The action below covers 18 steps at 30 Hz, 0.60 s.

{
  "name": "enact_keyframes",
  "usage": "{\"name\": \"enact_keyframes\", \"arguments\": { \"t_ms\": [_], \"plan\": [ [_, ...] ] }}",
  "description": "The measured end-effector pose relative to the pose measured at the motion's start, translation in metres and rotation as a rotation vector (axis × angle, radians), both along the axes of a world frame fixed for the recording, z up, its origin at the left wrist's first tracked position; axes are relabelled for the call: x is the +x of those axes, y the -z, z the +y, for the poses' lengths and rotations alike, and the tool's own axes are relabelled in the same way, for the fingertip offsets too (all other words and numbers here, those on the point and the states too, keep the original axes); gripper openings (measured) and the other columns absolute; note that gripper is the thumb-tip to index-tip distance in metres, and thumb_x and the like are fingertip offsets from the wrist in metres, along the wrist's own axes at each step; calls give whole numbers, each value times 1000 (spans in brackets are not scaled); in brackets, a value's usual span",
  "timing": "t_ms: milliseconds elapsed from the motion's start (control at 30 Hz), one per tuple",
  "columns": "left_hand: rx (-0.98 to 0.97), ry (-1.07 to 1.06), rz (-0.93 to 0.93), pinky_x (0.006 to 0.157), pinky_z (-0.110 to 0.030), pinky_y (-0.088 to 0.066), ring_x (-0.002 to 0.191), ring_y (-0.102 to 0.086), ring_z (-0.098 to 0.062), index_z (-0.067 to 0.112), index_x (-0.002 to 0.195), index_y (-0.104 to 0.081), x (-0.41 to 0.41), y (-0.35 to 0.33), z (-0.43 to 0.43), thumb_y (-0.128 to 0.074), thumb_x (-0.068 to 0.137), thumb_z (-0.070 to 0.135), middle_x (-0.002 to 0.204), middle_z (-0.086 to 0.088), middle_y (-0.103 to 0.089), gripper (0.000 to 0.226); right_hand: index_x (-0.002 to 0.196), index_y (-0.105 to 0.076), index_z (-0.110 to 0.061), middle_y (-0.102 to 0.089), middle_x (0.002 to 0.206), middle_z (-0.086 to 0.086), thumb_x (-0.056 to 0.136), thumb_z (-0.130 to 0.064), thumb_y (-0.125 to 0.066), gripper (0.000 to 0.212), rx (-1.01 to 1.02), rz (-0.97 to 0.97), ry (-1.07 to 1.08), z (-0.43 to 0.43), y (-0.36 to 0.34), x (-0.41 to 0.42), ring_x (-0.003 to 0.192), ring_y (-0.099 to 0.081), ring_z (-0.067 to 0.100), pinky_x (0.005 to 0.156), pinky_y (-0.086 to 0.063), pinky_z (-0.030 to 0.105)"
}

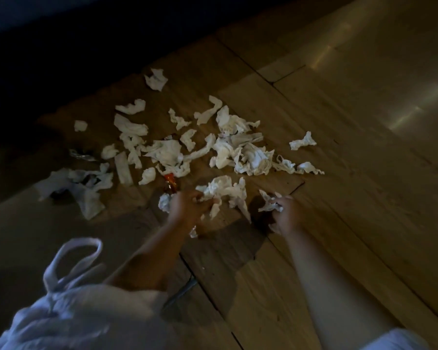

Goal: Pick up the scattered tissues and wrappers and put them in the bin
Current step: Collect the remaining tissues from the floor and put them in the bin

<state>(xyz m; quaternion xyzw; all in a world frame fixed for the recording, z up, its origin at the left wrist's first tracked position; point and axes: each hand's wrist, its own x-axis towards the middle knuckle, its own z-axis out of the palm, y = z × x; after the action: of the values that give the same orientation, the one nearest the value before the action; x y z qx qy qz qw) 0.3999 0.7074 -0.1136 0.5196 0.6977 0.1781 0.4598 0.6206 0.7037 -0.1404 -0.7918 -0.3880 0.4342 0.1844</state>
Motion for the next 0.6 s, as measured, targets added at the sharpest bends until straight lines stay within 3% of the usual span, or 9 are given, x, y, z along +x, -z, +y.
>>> {"name": "enact_keyframes", "arguments": {
  "t_ms": [33, 67, 133, 167, 267, 333, 467, 600],
  "plan": [
    [4, -25, 49, 79, -24, -40, 101, -61, -28, 34, 66, -43, -2, -4, -9, -67, 81, 37, 68, 13, -48, 29, 117, -58, -1, -53, 127, 16, 88, 2, -52, 30, -16, 36, 8, 0, -6, -1, 111, -53, 29, 70, -43, 25],
    [-37, -110, -25, 78, -23, -38, 95, -60, -25, 35, 66, -43, -6, -11, -18, -67, 81, 38, 68, 15, -47, 28, 113, -59, -1, -58, 117, 14, 87, -3, -57, 26, -36, 73, 14, -3, -13, -3, 99, -58, 24, 69, -42, 25],
    [-54, -150, -29, 77, -22, -37, 86, -53, -15, 36, 66, -42, -17, -22, -40, -65, 82, 40, 69, 18, -45, 28, 112, -57, -3, -60, 96, 7, 86, -13, -63, 29, -109, 202, 61, -18, -30, -14, 74, -54, 12, 58, -38, 24],
    [-31, -159, 4, 75, -21, -37, 83, -52, -12, 35, 65, -42, -23, -30, -50, -64, 83, 40, 68, 18, -45, 29, 117, -55, -2, -61, 94, 7, 85, -16, -65, 36, -133, 271, 105, -27, -36, -19, 71, -55, 12, 56, -39, 24],
    [-7, -247, -31, 52, -7, -35, 57, -46, -4, 26, 54, -42, -46, -55, -84, -68, 82, 30, 57, 11, -43, 39, 128, -48, 0, -62, 104, 11, 80, -25, -71, 58, -153, 403, 177, -57, -51, -46, 85, -59, 22, 63, -47, 29],
    [18, -322, -62, 41, -6, -33, 50, -41, -3, 19, 51, -44, -64, -75, -109, -70, 81, 26, 54, 7, -44, 41, 128, -49, -1, -61, 112, 11, 79, -30, -72, 61, -155, 451, 165, -77, -67, -68, 101, -58, 26, 78, -48, 35],
    [45, -444, -151, 40, -6, -34, 50, -48, -3, 16, 59, -52, -104, -118, -160, -70, 80, 26, 60, 5, -50, 29, 116, -58, -5, -61, 86, 0, 83, -26, -68, 41, -134, 526, 50, -113, -108, -117, 93, -58, 20, 69, -46, 29],
    [56, -467, -131, 45, -12, -37, 53, -50, -4, 17, 69, -59, -154, -156, -220, -70, 79, 29, 65, 4, -52, 19, 107, -65, -8, -66, 85, -1, 83, -24, -68, 29, -87, 589, -92, -146, -148, -181, 83, -62, 14, 74, -50, 30]
  ]
}}
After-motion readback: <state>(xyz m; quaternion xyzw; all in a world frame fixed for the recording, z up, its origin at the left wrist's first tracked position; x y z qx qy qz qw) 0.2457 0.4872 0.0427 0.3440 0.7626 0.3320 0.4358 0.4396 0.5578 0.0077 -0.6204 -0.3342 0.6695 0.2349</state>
